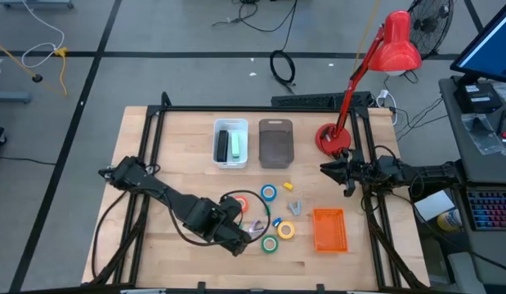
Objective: Pick and place Stapler, Stapler remover, tape
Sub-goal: Put the bottom green stapler into the white bin
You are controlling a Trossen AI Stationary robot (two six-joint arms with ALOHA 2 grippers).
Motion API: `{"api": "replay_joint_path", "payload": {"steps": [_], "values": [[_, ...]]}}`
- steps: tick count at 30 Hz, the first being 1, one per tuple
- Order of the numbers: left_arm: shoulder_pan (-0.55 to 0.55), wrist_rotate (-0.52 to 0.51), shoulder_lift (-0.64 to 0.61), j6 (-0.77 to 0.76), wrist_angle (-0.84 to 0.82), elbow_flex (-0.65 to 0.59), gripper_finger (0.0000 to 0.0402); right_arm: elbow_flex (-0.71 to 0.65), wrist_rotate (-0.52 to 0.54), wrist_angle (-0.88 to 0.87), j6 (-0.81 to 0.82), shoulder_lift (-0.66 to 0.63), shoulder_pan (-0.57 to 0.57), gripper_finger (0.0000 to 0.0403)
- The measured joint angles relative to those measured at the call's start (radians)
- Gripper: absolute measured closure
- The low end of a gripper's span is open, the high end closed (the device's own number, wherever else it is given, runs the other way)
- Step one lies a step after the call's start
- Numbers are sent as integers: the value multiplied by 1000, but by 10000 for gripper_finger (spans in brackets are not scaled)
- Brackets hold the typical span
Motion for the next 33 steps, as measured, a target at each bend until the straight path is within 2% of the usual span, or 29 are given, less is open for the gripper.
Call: {"api": "replay_joint_path", "payload": {"steps": [8,18,27,33], "values": [[4,13,2,-4,55,-83,399,0,0,0,3,0,0,330],[9,8,2,18,176,-169,368,0,0,-16,3,0,0,330],[40,77,1,-7,266,-263,366,0,0,-29,-3,0,0,330],[55,79,2,-6,287,-279,366,0,2,-45,-72,0,0,330]]}}
